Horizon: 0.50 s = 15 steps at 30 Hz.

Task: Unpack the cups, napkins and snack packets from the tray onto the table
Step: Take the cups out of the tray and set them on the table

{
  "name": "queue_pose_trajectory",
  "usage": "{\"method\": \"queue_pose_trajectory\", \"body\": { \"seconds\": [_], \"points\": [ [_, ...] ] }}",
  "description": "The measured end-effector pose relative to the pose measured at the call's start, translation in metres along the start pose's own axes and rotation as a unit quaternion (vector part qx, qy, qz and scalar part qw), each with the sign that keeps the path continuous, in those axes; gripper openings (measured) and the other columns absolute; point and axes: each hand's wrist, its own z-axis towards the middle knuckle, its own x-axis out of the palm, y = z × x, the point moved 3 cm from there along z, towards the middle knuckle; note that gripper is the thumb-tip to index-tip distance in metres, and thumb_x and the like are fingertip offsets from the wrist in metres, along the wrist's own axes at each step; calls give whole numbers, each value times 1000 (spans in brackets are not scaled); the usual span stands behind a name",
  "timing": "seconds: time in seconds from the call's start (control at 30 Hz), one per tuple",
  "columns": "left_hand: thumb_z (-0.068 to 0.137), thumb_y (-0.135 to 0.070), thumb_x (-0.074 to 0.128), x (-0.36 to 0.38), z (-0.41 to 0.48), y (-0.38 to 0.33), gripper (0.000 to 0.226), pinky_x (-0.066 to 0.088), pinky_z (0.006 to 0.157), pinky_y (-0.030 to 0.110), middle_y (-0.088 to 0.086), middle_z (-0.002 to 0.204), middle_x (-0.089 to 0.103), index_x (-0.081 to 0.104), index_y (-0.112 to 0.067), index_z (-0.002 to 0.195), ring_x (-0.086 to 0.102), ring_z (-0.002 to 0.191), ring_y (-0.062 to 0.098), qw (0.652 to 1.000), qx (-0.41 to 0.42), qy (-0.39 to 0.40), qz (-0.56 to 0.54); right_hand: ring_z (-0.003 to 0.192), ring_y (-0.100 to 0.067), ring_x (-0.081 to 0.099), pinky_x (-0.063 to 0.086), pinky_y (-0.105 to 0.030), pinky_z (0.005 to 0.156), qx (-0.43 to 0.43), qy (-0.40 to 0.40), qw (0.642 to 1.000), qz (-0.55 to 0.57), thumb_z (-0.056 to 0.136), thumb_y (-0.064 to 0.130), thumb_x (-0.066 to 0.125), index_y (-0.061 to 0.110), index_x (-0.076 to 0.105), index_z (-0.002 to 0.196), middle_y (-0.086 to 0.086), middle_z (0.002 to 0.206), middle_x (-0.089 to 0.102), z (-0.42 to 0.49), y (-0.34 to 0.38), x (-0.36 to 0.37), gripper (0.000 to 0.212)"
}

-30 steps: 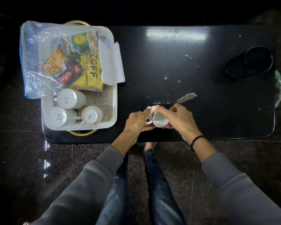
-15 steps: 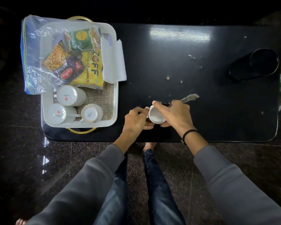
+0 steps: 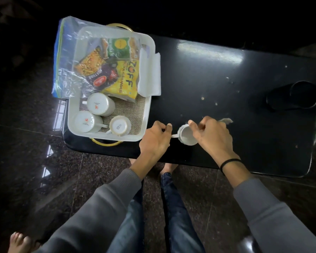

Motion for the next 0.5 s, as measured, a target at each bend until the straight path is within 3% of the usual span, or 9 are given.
{"method": "queue_pose_trajectory", "body": {
  "seconds": [0.1, 0.27, 0.37, 0.5],
  "points": [
    [100, -47, 48, -25, -6, 6, 18, 61, 85, 48, -9, 81, 78, 58, -32, 94, 76, 73, 14, 998, 19, -42, -37, 95, -31, 69, 46, -33, 67, -33, -22, 999, -3, 97, 56, 57, 13, 68, 100, -7, 99, 72, -1, 21, 0, 44],
    [97, -39, 50, -74, -9, 33, 15, 60, 86, 48, -12, 84, 78, 60, -31, 106, 76, 75, 14, 992, 5, -95, -78, 86, -22, 69, 58, -36, 74, -97, 1, 995, 38, 97, 49, 61, 17, 68, 91, 0, 87, 72, -6, 70, 15, 33],
    [93, -41, 51, -96, -11, 49, 22, 56, 90, 47, -12, 87, 78, 55, -29, 112, 74, 86, 21, 990, -16, -132, -38, 86, -13, 70, 58, -31, 79, -135, 61, 986, 76, 94, 44, 68, 21, 70, 92, 6, 88, 73, -9, 102, 33, 24],
    [91, -40, 56, -116, -13, 71, 33, 52, 85, 43, -6, 89, 78, 45, -27, 120, 71, 90, 26, 983, -38, -181, 3, 93, -8, 70, 56, -22, 78, -166, 180, 961, 125, 90, 41, 74, 21, 68, 114, 8, 113, 70, -14, 143, 69, 31]
  ]
}}
